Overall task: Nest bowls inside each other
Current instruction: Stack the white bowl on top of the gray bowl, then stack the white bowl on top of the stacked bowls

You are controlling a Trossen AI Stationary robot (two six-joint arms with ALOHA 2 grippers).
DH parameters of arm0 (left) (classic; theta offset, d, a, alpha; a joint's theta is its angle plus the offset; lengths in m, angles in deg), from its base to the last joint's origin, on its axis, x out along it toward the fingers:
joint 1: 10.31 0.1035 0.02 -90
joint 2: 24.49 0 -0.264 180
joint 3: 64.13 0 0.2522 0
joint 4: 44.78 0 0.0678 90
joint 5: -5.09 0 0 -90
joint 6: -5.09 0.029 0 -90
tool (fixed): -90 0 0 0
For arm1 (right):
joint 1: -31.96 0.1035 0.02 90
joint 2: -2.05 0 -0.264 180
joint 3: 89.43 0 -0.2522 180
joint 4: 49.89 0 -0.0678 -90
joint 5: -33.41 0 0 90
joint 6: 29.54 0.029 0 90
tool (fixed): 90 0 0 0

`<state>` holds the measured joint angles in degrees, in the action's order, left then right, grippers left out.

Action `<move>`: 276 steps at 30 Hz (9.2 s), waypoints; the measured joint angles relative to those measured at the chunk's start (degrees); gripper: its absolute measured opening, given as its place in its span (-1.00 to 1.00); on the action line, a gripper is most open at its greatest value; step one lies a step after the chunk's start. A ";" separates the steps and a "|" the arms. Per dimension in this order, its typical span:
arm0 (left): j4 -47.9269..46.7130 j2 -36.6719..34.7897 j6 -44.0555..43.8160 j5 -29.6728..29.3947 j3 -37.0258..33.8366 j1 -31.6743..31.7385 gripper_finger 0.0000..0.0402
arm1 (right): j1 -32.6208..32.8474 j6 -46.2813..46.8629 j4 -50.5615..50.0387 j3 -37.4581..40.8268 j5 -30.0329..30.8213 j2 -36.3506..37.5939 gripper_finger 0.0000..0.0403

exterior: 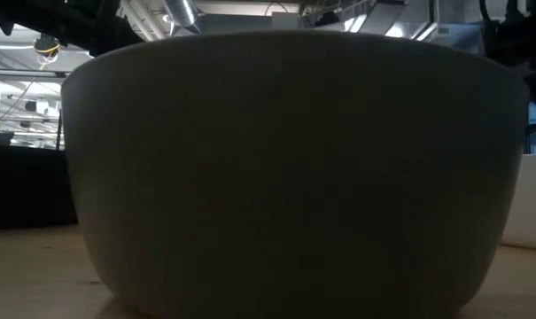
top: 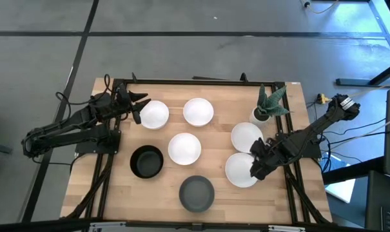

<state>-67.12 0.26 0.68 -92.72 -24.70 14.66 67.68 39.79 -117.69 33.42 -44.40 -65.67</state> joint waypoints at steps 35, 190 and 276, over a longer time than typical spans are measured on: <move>0.00 -0.02 0.02 0.00 0.02 -0.02 -0.35 | -0.04 2.26 9.75 8.30 -4.27 -0.04 -0.93; -6.45 2.26 1.95 1.28 0.02 -0.02 -0.35 | -12.17 -18.80 11.92 1.56 5.15 -3.95 -0.02; -10.41 2.26 1.90 1.27 0.02 -0.01 -0.35 | -9.85 -33.27 20.08 -51.99 -24.15 -37.01 -0.98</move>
<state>-77.53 2.51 2.58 -91.45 -24.68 14.65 57.83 6.51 -97.61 -18.56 -68.55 -102.69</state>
